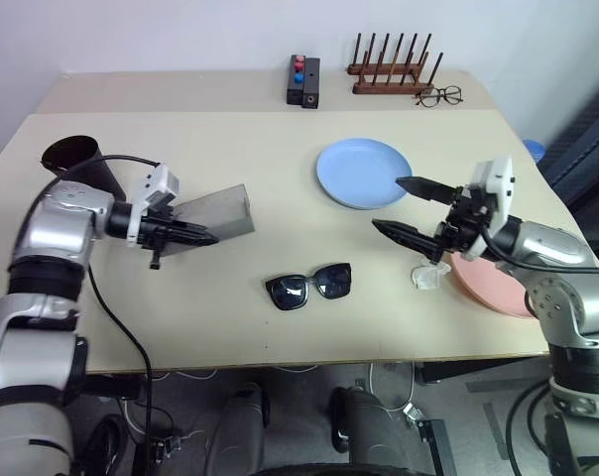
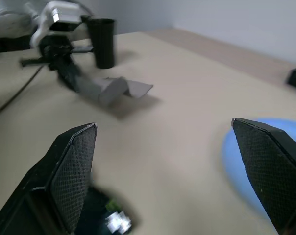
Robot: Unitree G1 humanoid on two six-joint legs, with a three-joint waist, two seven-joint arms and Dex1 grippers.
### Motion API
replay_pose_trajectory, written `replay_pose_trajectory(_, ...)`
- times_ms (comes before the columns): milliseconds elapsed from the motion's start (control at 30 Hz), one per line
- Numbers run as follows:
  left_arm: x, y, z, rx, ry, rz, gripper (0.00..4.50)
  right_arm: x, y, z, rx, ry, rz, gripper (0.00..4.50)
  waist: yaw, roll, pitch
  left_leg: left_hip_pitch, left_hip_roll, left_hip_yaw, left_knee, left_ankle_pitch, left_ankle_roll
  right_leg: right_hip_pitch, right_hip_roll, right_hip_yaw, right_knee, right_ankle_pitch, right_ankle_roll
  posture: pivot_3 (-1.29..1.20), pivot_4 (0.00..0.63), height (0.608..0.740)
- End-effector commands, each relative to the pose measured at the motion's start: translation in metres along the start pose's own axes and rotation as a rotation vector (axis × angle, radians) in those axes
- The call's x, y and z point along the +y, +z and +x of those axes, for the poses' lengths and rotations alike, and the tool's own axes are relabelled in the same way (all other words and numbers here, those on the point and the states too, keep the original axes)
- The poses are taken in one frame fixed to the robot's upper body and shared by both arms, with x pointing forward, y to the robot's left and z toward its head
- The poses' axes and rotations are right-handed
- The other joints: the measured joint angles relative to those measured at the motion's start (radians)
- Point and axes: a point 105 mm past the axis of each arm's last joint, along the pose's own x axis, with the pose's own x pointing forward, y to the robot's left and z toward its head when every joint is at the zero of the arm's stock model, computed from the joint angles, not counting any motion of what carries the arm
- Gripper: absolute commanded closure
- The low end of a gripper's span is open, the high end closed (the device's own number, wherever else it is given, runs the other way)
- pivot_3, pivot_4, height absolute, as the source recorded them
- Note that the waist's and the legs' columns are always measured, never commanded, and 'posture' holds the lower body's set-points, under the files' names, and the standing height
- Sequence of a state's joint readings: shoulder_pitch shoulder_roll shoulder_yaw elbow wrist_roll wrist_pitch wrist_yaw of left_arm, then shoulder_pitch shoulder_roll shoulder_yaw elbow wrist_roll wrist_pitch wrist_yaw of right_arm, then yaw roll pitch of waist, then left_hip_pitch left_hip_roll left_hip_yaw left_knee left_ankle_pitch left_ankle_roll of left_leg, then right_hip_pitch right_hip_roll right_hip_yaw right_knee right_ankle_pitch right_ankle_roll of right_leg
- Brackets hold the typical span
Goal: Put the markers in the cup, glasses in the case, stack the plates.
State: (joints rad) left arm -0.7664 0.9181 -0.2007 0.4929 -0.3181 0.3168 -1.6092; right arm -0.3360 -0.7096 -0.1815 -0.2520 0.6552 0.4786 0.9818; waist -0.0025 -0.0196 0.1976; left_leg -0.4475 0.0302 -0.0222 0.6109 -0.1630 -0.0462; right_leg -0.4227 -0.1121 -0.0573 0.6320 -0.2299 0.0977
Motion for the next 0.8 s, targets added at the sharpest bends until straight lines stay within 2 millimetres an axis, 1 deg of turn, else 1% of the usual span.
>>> replay_pose_trajectory(33, -0.021, 0.014, -0.005, 0.010, -0.076, 0.043, 4.48, 0.013, 0.015, -0.006, -0.016, 0.066, -0.048, 0.00, -0.001, 0.000, 0.000, 0.000, 0.000, 0.000, 0.000, 0.000, 0.000, 0.000, 0.000, 0.000, 0.000, 0.000, -0.001, 0.00, 0.150, 0.740)
replay_pose_trajectory(200, -0.052, 0.005, -0.008, 0.081, -0.160, 0.039, 4.48, 0.027, 0.016, -0.008, -0.010, 0.121, -0.046, 0.00, -0.005, 0.000, 0.000, 0.000, 0.000, 0.000, 0.000, 0.000, 0.000, 0.000, -0.001, 0.000, -0.002, -0.001, -0.002, 0.00, 0.150, 0.740)
replay_pose_trajectory(267, -0.059, 0.001, -0.009, 0.098, -0.173, 0.042, 4.48, 0.034, 0.014, -0.008, 0.002, 0.142, -0.053, 0.00, -0.005, 0.001, 0.000, 0.000, 0.000, 0.001, 0.000, 0.000, 0.000, 0.000, -0.001, 0.000, -0.002, -0.001, -0.002, 0.00, 0.150, 0.740)
replay_pose_trajectory(333, -0.068, -0.006, -0.010, 0.123, -0.186, 0.015, 4.48, 0.039, 0.016, -0.006, -0.010, 0.154, -0.051, 0.00, -0.006, 0.001, 0.000, 0.000, 0.000, 0.001, 0.000, -0.001, 0.000, 0.000, -0.001, 0.000, -0.002, -0.001, -0.002, 0.00, 0.150, 0.740)
replay_pose_trajectory(400, -0.078, -0.015, -0.011, 0.141, -0.197, -0.002, 4.48, 0.041, 0.018, -0.004, -0.020, 0.151, -0.050, 0.00, -0.008, 0.001, 0.000, 0.000, 0.000, 0.001, 0.000, -0.001, 0.000, 0.000, -0.001, 0.000, -0.002, -0.001, -0.002, 0.00, 0.150, 0.740)
replay_pose_trajectory(600, -0.095, -0.027, -0.006, 0.142, -0.196, -0.016, 4.48, 0.042, 0.018, -0.004, -0.024, 0.151, -0.043, 0.00, -0.005, 0.001, 0.000, -0.001, 0.001, 0.002, 0.000, -0.001, 0.000, -0.002, -0.001, 0.001, -0.003, -0.001, -0.002, 0.00, 0.150, 0.740)
replay_pose_trajectory(733, -0.099, -0.044, -0.004, 0.199, -0.184, -0.003, 4.48, 0.041, 0.018, -0.002, -0.028, 0.146, -0.041, 0.00, -0.004, 0.001, 0.001, -0.001, 0.001, 0.003, 0.000, -0.001, 0.000, -0.002, -0.002, 0.001, -0.004, -0.001, -0.002, 0.00, 0.150, 0.740)
replay_pose_trajectory(800, -0.101, -0.047, -0.001, 0.205, -0.191, 0.005, 4.48, 0.040, 0.017, -0.002, -0.029, 0.143, -0.041, 0.00, -0.005, 0.001, 0.001, -0.001, 0.001, 0.003, 0.000, -0.001, 0.000, -0.002, -0.002, 0.001, -0.004, -0.001, -0.002, 0.00, 0.150, 0.740)
